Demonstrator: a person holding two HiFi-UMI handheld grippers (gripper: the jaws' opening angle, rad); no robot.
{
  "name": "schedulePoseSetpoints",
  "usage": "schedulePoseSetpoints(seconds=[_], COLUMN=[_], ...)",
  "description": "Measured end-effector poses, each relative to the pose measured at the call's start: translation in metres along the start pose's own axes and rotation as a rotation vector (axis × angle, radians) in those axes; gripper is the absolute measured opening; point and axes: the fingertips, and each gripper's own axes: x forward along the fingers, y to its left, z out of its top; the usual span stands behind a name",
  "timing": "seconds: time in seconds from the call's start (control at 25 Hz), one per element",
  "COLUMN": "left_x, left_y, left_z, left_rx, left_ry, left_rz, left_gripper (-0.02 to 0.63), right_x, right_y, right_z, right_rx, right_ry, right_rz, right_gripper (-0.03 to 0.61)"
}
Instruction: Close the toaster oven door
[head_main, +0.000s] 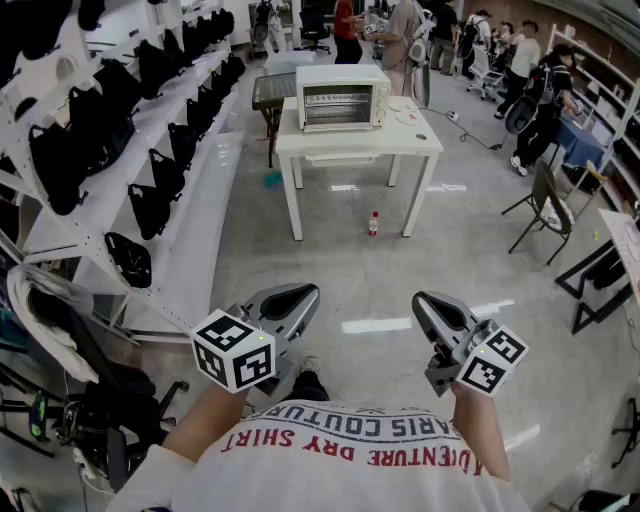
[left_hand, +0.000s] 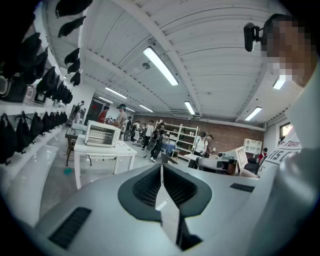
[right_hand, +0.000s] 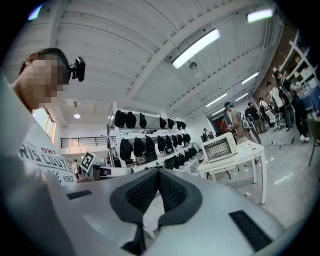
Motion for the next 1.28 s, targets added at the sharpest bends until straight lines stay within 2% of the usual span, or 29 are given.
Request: schedulePoseSetpoints(seconds=[0.44, 0.68, 1.04, 1.28], left_x=[0.021, 0.04, 0.078, 0.133], left_y=[-0.013, -0.02, 0.042, 0.098], left_z=[0.001, 0.01, -0.003, 0.01], left_rx=[0.005, 0.032, -0.051, -0.041], left_ry=[-0.003, -0.012, 0.022, 0.046], left_rz=[-0.029, -0.058, -0.008, -0.011], left_gripper=[0.038, 0.038, 0.038, 0.038], right_x=[-0.021, -0.03, 0.01, 0.06], right_y=[-0.005, -0.032, -0.087, -0.15], right_z=[0.011, 0.012, -0.013, -0.012], right_rx=[-0.08, -0.072, 0.014, 0.056], right_ry=[-0.003, 0.024, 0.07, 0.08], right_rz=[-0.057, -0.12, -0.105, -0.119], right_gripper=[0.023, 0.023, 0.025, 0.025])
